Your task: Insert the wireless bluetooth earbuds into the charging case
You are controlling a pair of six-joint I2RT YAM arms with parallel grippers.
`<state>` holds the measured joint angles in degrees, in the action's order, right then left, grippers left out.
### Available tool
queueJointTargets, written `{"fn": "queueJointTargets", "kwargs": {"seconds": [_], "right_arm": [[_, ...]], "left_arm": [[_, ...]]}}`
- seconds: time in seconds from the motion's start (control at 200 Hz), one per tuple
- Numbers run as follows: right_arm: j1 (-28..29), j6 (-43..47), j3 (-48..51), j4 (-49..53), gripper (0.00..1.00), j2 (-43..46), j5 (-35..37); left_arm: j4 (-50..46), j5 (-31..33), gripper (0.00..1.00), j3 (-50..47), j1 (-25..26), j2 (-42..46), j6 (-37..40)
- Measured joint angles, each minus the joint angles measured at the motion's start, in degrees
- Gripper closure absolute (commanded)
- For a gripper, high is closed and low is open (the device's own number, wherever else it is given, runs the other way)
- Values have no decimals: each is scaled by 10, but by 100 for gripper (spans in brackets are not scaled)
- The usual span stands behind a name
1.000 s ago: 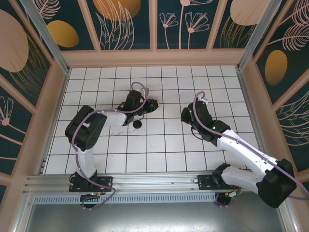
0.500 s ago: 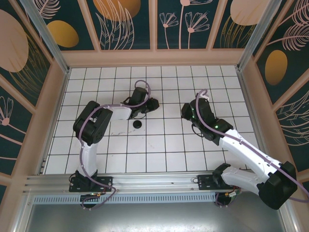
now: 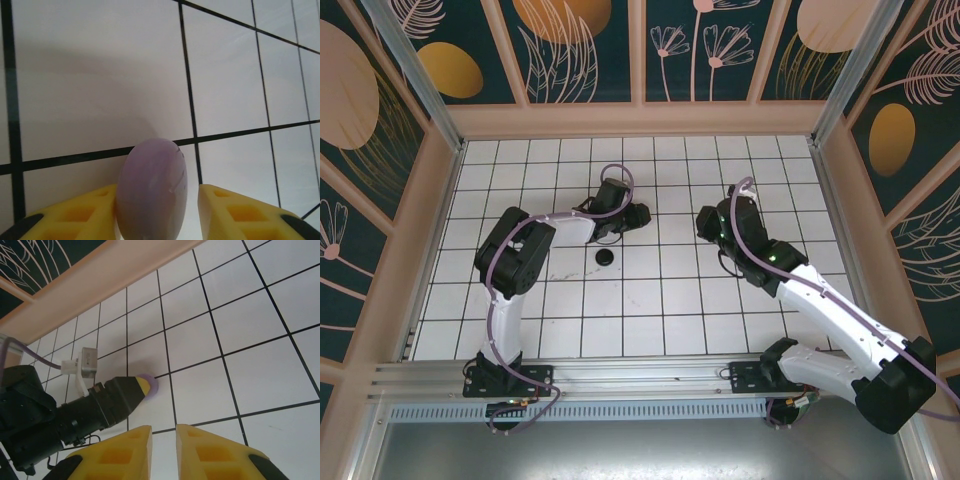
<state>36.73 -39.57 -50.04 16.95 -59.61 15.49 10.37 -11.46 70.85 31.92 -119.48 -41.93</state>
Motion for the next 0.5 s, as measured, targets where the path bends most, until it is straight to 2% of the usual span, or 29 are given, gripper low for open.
{"fn": "queueJointTargets", "kwargs": {"seconds": [0.19,0.22,0.295,0.325,0.33,0.345,0.5], "right_arm": [[0,2,-5,0,73,0,0],[0,3,-5,1,71,0,0],[0,5,-6,4,61,0,0],[-1,5,-6,5,58,0,-1],[-1,6,-6,6,57,0,0],[-1,2,-7,6,54,0,0],[-3,8,-15,16,26,1,2]], "left_arm": [[-8,11,42,1,0,1,14],[-9,13,37,1,1,2,18],[-16,21,34,4,1,5,27],[-21,26,13,5,0,8,33],[-22,28,7,5,0,8,33],[-26,32,2,5,0,10,37],[-68,69,1,21,-9,37,69]]}}
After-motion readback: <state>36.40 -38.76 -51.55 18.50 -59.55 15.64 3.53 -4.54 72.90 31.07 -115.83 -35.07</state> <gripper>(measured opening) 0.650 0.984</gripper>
